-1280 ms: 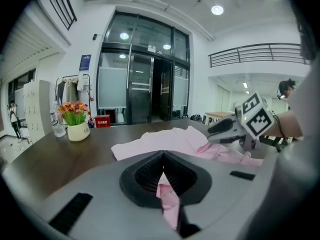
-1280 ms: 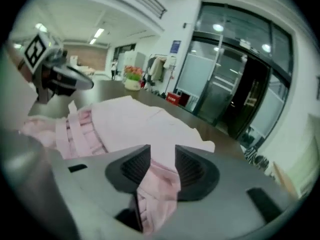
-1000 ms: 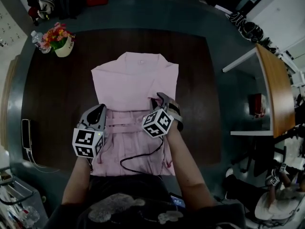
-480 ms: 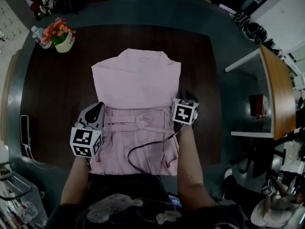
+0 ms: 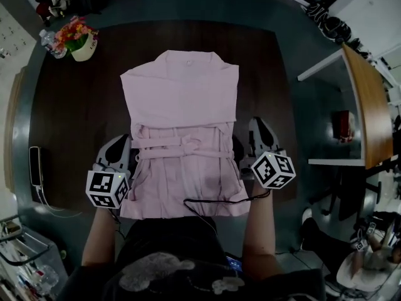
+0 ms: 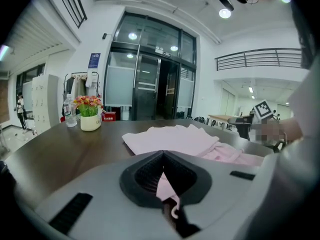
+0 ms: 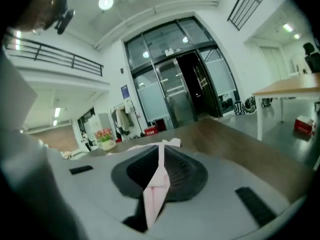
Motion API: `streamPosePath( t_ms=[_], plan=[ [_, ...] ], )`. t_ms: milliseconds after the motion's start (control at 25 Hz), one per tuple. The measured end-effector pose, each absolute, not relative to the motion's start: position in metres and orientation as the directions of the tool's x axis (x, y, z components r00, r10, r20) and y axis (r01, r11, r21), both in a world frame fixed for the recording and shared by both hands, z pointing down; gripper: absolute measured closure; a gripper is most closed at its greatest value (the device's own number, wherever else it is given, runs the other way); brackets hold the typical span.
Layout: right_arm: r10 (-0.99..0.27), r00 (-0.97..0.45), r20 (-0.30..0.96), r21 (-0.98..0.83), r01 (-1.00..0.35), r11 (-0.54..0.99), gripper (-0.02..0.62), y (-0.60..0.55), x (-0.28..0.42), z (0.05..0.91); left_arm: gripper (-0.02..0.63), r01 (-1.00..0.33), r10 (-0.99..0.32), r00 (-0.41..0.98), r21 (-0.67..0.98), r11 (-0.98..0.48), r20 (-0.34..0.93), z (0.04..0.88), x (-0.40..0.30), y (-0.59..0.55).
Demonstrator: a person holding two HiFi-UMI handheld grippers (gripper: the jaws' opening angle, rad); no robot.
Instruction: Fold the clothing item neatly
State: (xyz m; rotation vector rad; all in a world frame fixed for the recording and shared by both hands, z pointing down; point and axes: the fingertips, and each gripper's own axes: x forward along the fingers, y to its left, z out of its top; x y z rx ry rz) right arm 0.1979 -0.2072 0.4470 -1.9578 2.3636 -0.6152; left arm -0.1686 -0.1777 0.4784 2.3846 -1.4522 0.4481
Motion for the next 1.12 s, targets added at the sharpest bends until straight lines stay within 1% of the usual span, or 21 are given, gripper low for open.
streamPosePath(
  t_ms=[80, 160, 360, 520, 600, 720, 800, 880, 960, 1120],
  plan=[
    [-0.961, -0.211, 0.179, -0.348, -0.927, 0.138, 0.571, -0.176, 0.204, 0.431, 0.597, -0.889, -0.792, 0.447, 0.111, -0.444, 0.417, 0.48, -0.173, -0.158],
    [-0.969, -0.186, 0.16, -0.355, -0.927, 0.12, 0.571, -0.143, 0.209, 0.427, 0.597, -0.885, -0.791, 0.458, 0.121, -0.45, 0.405, 0.48, -0.178, -0.137],
    [-0.981, -0.136, 0.139, -0.266, -0.959, 0.096, 0.571, -0.056, 0.199, 0.426, 0.597, -0.856, -0.778, 0.51, 0.128, -0.501, 0.367, 0.479, -0.184, -0.068],
    [-0.985, -0.073, 0.159, -0.206, -0.978, 0.039, 0.571, 0.014, 0.191, 0.431, 0.595, -0.837, -0.771, 0.544, 0.141, -0.529, 0.333, 0.477, -0.192, -0.007],
    [-0.983, -0.033, 0.18, -0.194, -0.981, -0.003, 0.571, 0.051, 0.192, 0.441, 0.595, -0.826, -0.764, 0.557, 0.122, -0.55, 0.326, 0.482, -0.196, 0.02],
    [-0.97, 0.02, 0.241, -0.17, -0.984, -0.062, 0.571, 0.103, 0.197, 0.469, 0.595, -0.825, -0.775, 0.545, 0.039, -0.564, 0.319, 0.491, -0.206, 0.059],
    [-0.953, 0.028, 0.302, -0.174, -0.981, -0.084, 0.569, 0.131, 0.199, 0.496, 0.595, -0.824, -0.787, 0.533, -0.021, -0.566, 0.312, 0.498, -0.213, 0.084],
    [-0.929, 0.024, 0.368, -0.176, -0.98, -0.095, 0.567, 0.155, 0.2, 0.528, 0.595, -0.821, -0.784, 0.531, -0.035, -0.57, 0.321, 0.511, -0.217, 0.108],
    [-0.899, 0.013, 0.438, -0.154, -0.984, -0.09, 0.535, 0.174, 0.203, 0.563, 0.591, -0.822, -0.772, 0.53, -0.009, -0.569, 0.351, 0.535, -0.219, 0.127],
    [-0.826, -0.045, 0.561, -0.11, -0.994, -0.02, 0.475, 0.191, 0.211, 0.632, 0.483, -0.821, -0.732, 0.52, 0.021, -0.571, 0.44, 0.596, -0.224, 0.152]
  ],
)
